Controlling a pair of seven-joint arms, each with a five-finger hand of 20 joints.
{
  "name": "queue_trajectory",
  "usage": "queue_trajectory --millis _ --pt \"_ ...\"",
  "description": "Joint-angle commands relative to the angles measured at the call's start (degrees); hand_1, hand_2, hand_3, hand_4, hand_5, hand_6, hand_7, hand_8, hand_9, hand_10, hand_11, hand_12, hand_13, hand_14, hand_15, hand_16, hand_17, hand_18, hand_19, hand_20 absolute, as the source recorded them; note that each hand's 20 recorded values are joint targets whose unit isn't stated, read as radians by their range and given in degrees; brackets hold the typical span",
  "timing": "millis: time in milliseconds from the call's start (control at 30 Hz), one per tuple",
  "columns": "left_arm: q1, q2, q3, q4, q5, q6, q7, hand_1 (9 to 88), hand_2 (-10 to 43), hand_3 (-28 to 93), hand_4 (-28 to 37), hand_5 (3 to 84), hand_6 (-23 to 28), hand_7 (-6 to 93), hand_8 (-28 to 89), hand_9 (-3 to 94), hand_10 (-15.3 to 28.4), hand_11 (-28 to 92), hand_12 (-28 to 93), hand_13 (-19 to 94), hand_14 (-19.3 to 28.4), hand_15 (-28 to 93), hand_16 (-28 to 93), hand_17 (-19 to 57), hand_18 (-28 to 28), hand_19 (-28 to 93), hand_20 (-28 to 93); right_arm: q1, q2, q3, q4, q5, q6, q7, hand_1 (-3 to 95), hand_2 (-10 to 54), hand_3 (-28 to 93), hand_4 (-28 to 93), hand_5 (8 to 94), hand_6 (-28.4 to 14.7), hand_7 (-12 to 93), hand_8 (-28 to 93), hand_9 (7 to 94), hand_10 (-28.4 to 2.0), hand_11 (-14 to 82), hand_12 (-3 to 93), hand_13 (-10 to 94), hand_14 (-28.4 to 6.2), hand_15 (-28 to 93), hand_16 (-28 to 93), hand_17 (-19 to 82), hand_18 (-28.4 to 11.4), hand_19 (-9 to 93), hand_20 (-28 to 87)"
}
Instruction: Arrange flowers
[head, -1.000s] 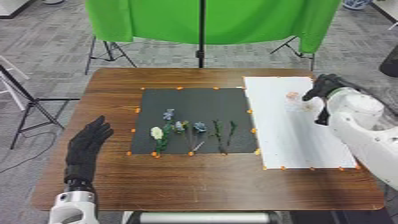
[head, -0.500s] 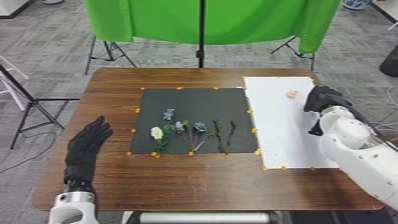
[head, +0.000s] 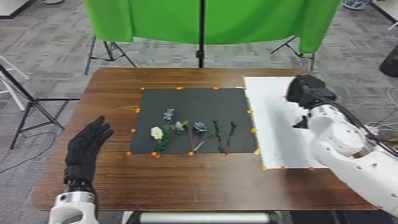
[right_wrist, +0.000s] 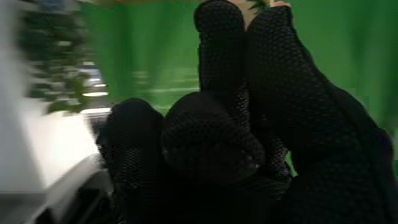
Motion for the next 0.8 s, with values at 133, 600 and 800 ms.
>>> queue_trajectory --millis 133,600,800 --pt "0.23 0.07 0.22 0.37 0.31 -0.76 -0.43 22.9 9.9 64 -28.3 42.7 7.1 6.4 -5 39.0 14.2 17 11 29 18.7 27 -2 3.9 13.7 12 20 11.74 -7.69 -14.73 -2.83 3.42 -4.42 -7.63 58.9 -9.5 58 -21 79.8 4.2 24 5 91.2 -7.2 6.5 38.0 92 0.4 62 32 68 -10.1 93 61" --pt "-0.16 0.23 0.31 0.69 0.24 -0.95 -0.57 22.7 9.8 64 -28.3 42.7 7.1 6.3 -5 39.1 14.3 17 11 29 18.7 27 -2 3.9 13.6 12 19 9.3 -7.15 -16.24 -2.76 4.14 -7.47 -7.64 55.5 -9.5 57 -19 76.6 3.9 22 5 88.6 -8.1 9.4 36.2 92 0.1 61 33 67 -10.5 93 62" --pt "-0.45 0.1 0.46 0.83 0.34 -1.0 -0.59 22.8 9.8 64 -28.3 42.7 7.2 6.3 -5 39.1 14.4 17 11 29 18.7 27 -2 3.9 13.6 12 19 8.9 -7.02 -15.47 -2.73 4.26 -9.37 -8.02 51.2 -9.5 57 -19 72.7 3.3 21 4 84.1 -9.5 17.5 29.2 91 -0.1 61 33 67 -10.7 93 61"
